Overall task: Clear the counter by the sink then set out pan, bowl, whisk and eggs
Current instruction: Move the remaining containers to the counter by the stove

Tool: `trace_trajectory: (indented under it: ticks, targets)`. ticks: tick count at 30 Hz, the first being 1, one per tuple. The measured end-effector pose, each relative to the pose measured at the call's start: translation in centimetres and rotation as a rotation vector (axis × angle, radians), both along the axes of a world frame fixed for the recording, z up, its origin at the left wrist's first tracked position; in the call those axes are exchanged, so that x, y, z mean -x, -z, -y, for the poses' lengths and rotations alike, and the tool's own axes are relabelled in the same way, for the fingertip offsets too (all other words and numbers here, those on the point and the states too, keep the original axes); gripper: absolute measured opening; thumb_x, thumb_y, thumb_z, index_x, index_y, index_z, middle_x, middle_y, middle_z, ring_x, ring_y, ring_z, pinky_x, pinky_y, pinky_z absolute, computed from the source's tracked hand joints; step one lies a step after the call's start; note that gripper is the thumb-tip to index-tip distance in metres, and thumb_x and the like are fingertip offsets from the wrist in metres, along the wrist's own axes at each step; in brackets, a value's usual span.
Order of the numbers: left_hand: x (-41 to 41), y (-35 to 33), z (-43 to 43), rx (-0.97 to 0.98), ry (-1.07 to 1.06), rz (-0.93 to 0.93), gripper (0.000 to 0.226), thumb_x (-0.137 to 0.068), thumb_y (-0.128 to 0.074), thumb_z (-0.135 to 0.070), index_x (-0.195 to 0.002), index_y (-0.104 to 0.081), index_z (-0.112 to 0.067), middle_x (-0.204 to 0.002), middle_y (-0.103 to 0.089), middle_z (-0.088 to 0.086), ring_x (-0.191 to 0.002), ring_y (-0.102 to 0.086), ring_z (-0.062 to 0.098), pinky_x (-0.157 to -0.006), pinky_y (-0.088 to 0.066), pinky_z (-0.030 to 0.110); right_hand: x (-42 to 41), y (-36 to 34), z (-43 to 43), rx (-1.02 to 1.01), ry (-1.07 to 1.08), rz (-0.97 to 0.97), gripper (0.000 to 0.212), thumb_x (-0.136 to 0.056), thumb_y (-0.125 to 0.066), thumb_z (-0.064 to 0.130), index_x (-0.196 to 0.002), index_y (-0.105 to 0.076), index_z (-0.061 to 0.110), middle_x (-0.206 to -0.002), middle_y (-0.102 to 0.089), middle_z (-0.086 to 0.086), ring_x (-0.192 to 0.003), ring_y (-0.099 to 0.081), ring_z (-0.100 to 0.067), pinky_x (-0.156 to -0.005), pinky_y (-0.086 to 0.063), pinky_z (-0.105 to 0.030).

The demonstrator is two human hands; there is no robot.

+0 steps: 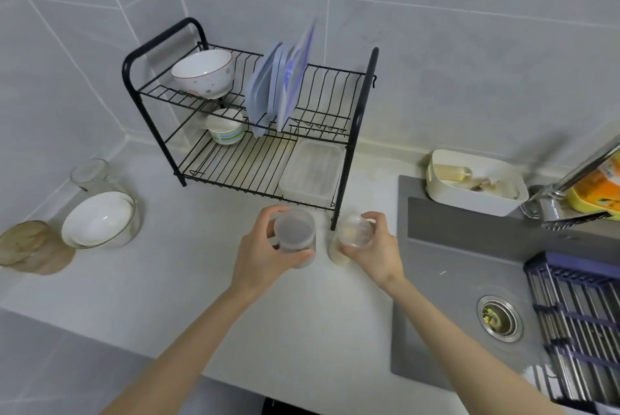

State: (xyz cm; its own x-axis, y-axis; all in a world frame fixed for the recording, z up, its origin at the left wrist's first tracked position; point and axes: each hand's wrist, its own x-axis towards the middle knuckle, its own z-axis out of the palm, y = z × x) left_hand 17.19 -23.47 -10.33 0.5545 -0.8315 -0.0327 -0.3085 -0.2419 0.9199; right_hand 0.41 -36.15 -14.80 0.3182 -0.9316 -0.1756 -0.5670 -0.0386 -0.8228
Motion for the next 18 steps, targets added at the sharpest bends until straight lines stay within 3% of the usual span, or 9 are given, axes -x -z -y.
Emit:
trace_trajectory:
  ticks: [4,7,12,18]
  targets:
    - [0.4,-0.8,-0.6,0.007,0.011,0.016,0.072,-0.054,-0.091,-0.026,-0.108,-0.048,-0.047,-0.101,-0.06,-0.032,-0.096,-0.057,-0.011,-0.075,-0.049,0.012,1.1,-2.4,-0.9,0.033,-0.021,0.077,0.066,-0.06,-0.086,0.036,-0.109,-0.041,0.037,-0.098,-0.06,0.021,-0.088,-0.058,0.006,-0.065,-0.041,-0.005]
    - [0.7,-1.3,-0.9,0.021,0.054,0.042,0.073,-0.052,-0.091,-0.029,-0.108,-0.048,-0.045,-0.101,-0.057,-0.037,-0.096,-0.057,-0.01,-0.077,-0.048,0.012,2.0,-4.1,-2.0,0.069,-0.028,0.114,0.067,-0.057,-0.086,0.039,-0.109,-0.043,0.042,-0.1,-0.06,0.024,-0.092,-0.057,0.009,-0.068,-0.043,-0.008]
    - [1.4,-2.0,-1.6,0.033,0.124,0.055,0.07,-0.051,-0.091,-0.027,-0.104,-0.049,-0.046,-0.095,-0.066,-0.022,-0.091,-0.06,-0.01,-0.081,-0.051,0.022,3.7,-5.9,-4.8,0.174,0.01,0.149,0.069,-0.058,-0.087,0.035,-0.115,-0.048,0.038,-0.1,-0.06,0.029,-0.094,-0.055,0.011,-0.075,-0.042,-0.006]
    - [1.9,-2.7,-3.5,0.06,0.252,0.051,0.069,-0.053,-0.091,-0.024,-0.105,-0.051,-0.045,-0.098,-0.068,-0.018,-0.09,-0.062,-0.008,-0.08,-0.05,0.021,5.3,-7.1,-9.5,0.266,0.097,0.162,0.071,-0.057,-0.088,0.034,-0.118,-0.052,0.038,-0.11,-0.06,0.027,-0.098,-0.058,0.005,-0.088,-0.046,-0.018]
